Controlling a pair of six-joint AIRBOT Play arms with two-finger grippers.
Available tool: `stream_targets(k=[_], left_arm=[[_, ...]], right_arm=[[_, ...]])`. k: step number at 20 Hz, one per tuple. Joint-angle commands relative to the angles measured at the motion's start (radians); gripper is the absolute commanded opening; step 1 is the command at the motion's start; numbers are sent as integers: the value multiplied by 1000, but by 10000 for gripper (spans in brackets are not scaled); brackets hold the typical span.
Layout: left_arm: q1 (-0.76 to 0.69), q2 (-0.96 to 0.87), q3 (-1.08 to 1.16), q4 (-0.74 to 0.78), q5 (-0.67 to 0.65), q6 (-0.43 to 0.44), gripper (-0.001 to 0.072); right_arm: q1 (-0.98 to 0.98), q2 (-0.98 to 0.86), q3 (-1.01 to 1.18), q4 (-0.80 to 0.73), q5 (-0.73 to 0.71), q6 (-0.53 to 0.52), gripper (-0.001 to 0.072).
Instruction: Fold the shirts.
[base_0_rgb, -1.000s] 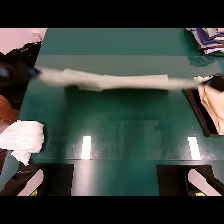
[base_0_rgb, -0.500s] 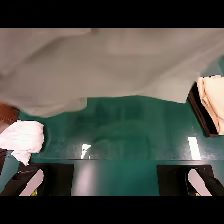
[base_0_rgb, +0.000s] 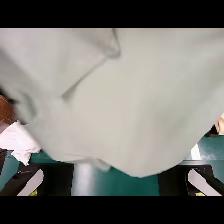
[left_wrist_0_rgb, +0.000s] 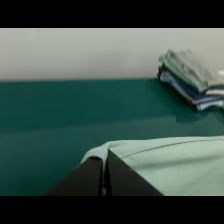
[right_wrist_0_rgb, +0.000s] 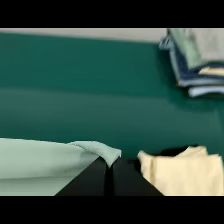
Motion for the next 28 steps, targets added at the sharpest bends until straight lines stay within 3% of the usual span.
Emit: stream_targets(k=[1,4,6,9,12,15,17,20,22,28], left_arm=[[-16,-95,-297,-2,-48,4,27],[-102,-240,-437,40,28,103,27],[-142,-365,-441,95,130,107,28],[-143,-523,-389,76,342,110,27],[-143,-638,-264,75,419,126,28],[-140,-674,-195,77,405,175,28],[-140,-666,-193,94,317,243,27],[-141,-666,-218,145,136,246,26],[-141,-666,-274,161,80,248,26],[-141,-666,-503,162,134,248,28]], right_arm=[[74,-148,-165,-22,95,6,16],[116,-286,-286,-21,48,9,17],[116,-381,-311,-19,-3,26,16],[116,-520,-242,-18,-92,38,17],[120,-623,-111,-11,-151,43,17],[128,-661,-42,-14,-154,42,17],[128,-661,-54,-19,-130,41,16],[129,-632,-159,-21,-93,39,16],[129,-587,-292,-20,-142,38,16],[129,-508,-587,-11,-252,38,17]])
